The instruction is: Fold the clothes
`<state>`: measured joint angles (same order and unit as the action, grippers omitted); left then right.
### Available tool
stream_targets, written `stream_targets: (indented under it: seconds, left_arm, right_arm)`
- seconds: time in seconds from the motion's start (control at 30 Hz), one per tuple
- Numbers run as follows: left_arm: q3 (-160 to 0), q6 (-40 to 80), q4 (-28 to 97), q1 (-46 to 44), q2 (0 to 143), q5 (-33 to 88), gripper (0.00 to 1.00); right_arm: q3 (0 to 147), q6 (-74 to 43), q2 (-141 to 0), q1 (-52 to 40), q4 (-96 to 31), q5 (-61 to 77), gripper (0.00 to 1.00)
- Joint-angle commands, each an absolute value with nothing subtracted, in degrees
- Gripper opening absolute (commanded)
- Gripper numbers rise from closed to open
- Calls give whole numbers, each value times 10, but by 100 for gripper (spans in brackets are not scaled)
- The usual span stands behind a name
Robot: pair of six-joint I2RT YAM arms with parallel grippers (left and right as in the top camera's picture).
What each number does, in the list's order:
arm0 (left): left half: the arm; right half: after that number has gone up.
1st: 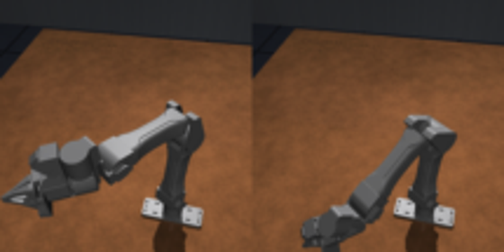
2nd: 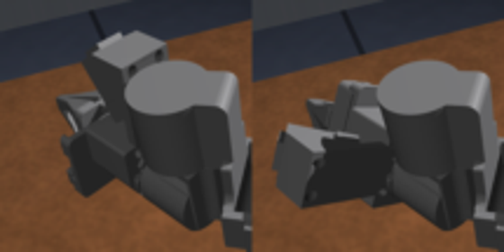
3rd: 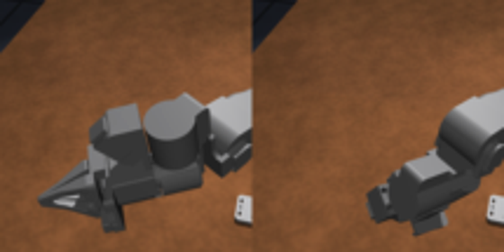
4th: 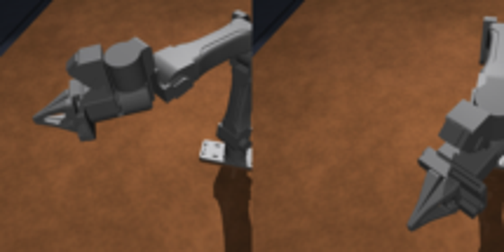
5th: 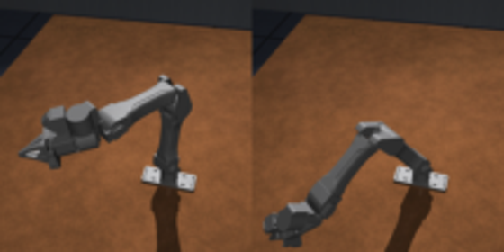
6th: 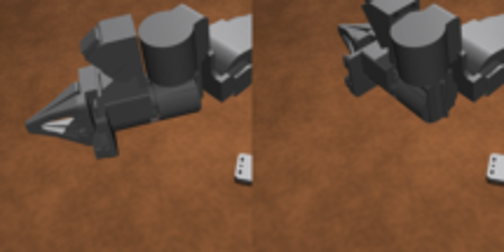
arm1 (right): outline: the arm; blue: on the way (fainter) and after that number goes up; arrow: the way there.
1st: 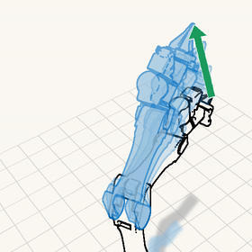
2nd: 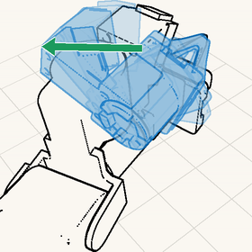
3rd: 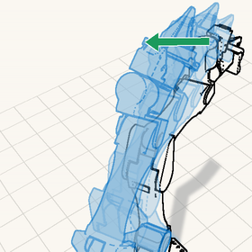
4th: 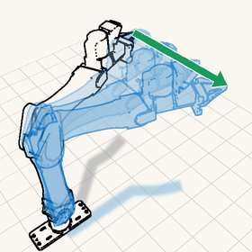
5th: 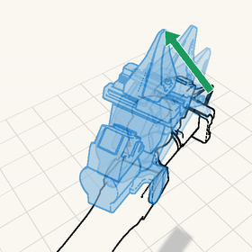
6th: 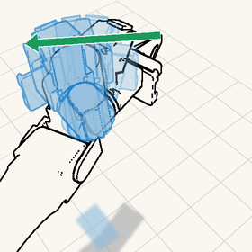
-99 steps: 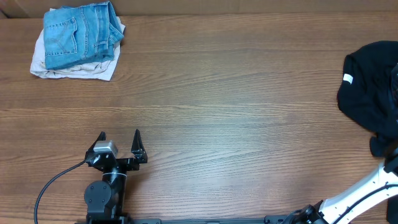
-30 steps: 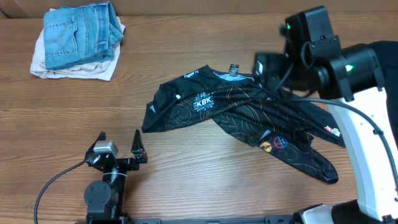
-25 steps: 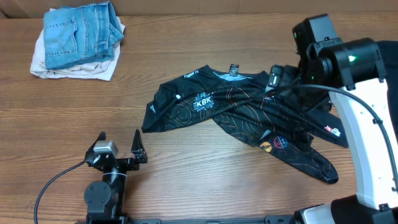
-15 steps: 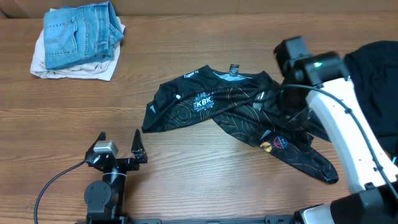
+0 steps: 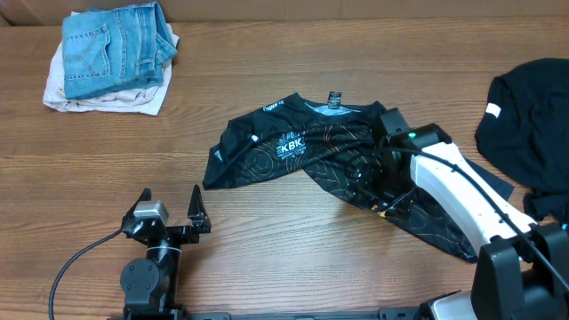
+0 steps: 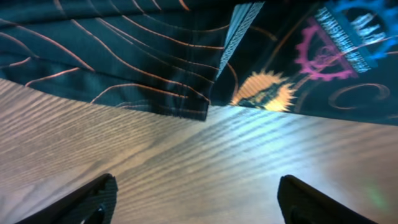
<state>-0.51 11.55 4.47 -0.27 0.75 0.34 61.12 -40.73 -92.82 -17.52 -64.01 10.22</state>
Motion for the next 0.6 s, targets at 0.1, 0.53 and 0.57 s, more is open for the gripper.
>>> stream_targets:
  seconds: [0.1, 0.53, 0.57]
  left_arm:
    - [-3, 103, 44, 1, 3, -2, 100]
    - [-3, 103, 44, 1, 3, -2, 100]
    - [-3, 103, 44, 1, 3, -2, 100]
  right_arm:
    - [555, -416, -924, -177, -576, 151, 86]
    - [533, -386, -940, -177, -483, 150, 76]
    - [532, -386, -944, -177, -483, 149, 76]
